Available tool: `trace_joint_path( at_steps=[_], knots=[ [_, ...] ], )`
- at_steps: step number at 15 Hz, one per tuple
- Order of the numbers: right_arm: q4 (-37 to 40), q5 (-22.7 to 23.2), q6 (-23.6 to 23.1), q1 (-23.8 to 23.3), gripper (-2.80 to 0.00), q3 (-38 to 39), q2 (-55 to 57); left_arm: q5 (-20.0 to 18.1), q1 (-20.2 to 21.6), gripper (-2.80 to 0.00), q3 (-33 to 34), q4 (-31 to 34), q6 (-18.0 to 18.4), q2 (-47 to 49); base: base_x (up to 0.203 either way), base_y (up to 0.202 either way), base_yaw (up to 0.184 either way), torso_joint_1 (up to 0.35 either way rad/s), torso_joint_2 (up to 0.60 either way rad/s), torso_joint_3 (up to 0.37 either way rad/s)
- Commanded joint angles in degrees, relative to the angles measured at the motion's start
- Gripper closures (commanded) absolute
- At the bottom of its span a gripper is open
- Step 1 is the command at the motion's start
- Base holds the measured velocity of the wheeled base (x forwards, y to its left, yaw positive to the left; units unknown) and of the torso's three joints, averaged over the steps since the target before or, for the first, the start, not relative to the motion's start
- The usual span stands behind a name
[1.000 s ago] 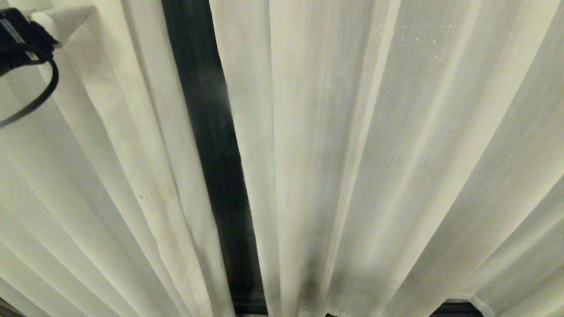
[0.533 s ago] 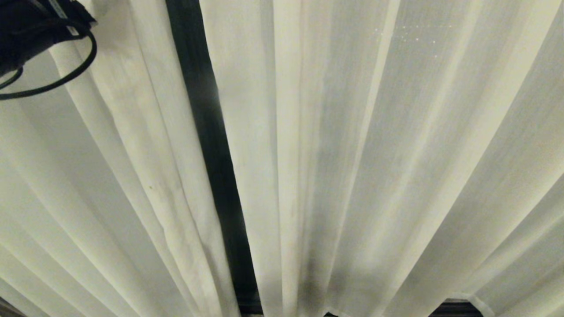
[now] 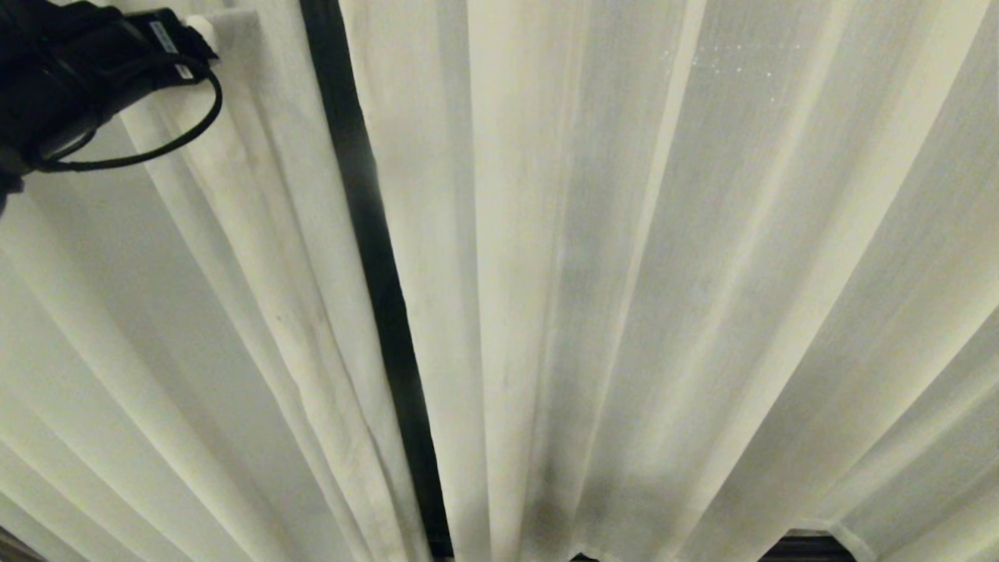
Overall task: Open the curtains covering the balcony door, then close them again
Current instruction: Pull the inner curtains open on both sides
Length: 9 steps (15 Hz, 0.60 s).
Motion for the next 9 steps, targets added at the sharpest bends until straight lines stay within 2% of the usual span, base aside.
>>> trace_joint_path(
  at_steps=[1,7,9],
  knots=[
    [0.0,0.0,0.0,-0.1,0.0,0.0,0.0,0.0,-0.1,0.0,0.0,-0.2,-0.1,1.1,0.0,0.0,0.0,0.0,0.0,0.0],
    [0.0,0.0,0.0,0.0,0.0,0.0,0.1,0.3,1.2,0.0,0.1,-0.3,0.9,1.2,0.0,0.0,0.0,0.0,0.0,0.0],
    [0.0,0.0,0.0,0.0,0.0,0.0,0.1,0.4,3.0,0.0,0.2,-0.2,2.2,0.9,0.0,0.0,0.0,0.0,0.0,0.0]
  ],
)
